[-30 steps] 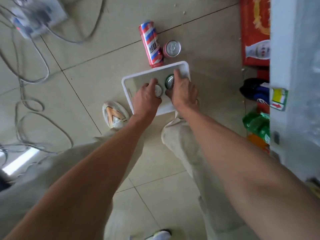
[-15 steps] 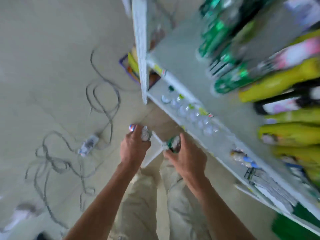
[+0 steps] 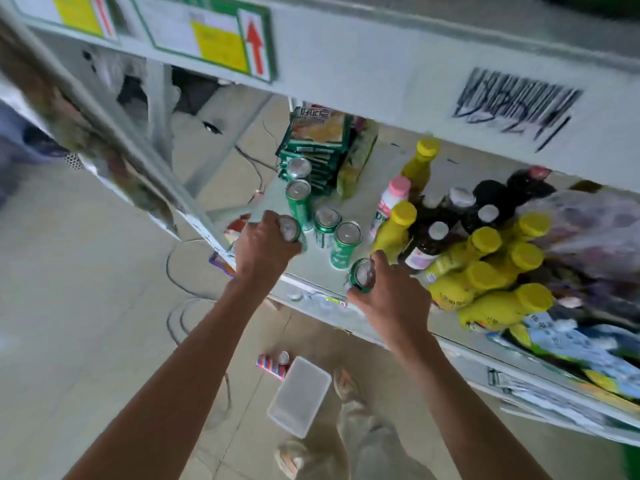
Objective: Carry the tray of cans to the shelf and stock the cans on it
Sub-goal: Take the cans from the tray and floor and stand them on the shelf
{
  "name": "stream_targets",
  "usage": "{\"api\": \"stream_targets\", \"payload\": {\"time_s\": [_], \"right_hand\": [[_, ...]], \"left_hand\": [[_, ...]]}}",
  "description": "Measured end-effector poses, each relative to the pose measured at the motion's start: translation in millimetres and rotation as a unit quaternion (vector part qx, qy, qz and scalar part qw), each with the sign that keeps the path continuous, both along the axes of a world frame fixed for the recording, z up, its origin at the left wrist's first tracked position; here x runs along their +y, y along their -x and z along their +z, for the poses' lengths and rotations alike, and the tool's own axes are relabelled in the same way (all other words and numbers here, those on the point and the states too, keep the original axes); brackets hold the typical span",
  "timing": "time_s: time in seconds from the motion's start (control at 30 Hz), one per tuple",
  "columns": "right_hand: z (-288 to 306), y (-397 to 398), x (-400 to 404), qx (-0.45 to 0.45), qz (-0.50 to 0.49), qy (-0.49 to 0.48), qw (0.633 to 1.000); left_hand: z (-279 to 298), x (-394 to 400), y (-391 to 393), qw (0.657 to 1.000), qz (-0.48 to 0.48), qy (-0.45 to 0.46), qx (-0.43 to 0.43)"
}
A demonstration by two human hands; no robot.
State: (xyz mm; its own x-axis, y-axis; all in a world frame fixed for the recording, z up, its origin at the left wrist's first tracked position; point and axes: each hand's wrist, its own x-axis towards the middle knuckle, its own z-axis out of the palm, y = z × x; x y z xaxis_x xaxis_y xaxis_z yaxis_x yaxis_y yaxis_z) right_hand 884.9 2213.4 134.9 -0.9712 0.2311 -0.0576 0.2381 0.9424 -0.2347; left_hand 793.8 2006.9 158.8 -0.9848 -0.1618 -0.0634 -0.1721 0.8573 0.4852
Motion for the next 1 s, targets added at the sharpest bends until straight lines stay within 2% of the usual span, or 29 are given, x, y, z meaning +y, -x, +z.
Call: {"api": "stream_targets", "payload": {"time_s": [0.13, 0.3, 0.4, 0.53, 0.7, 0.83, 1.0], "right_hand": [[-20.2, 23.1, 10.4, -0.022, -0.017, 0.031, 0.999], [-36.9, 29.6, 15.2, -0.039, -0.009, 0.057, 0.998], [-34.3, 20.8, 13.0, -0.068, -0.013, 0.069, 0.995], [-41.5, -17.0, 6.0, -0.074, 0.006, 0.008, 0.997], [-72.4, -45.3, 11.0, -0.129, 0.013, 0.003, 0.991], [-94.2, -36.6, 9.1, -0.186, 0.027, 0.0, 0.982], [-155.5, -47.5, -36.8, -0.297, 0.17, -0.016, 0.94]], "left_hand": [[-26.7, 10.4, 19.8, 0.999, -0.014, 0.043, -0.023], [-56.4, 9.3, 19.9, 1.0, -0.013, -0.003, 0.027], [-60.9, 1.7, 15.5, 1.0, 0.017, -0.013, 0.018], [-73.0, -16.1, -10.0, 0.997, 0.056, -0.047, 0.025], [-113.9, -43.5, -72.8, 0.989, 0.119, -0.083, 0.032], [-165.5, -59.9, -139.5, 0.975, 0.195, -0.102, -0.024], [-246.0, -72.0, -209.4, 0.96, 0.197, -0.129, -0.149]]}}
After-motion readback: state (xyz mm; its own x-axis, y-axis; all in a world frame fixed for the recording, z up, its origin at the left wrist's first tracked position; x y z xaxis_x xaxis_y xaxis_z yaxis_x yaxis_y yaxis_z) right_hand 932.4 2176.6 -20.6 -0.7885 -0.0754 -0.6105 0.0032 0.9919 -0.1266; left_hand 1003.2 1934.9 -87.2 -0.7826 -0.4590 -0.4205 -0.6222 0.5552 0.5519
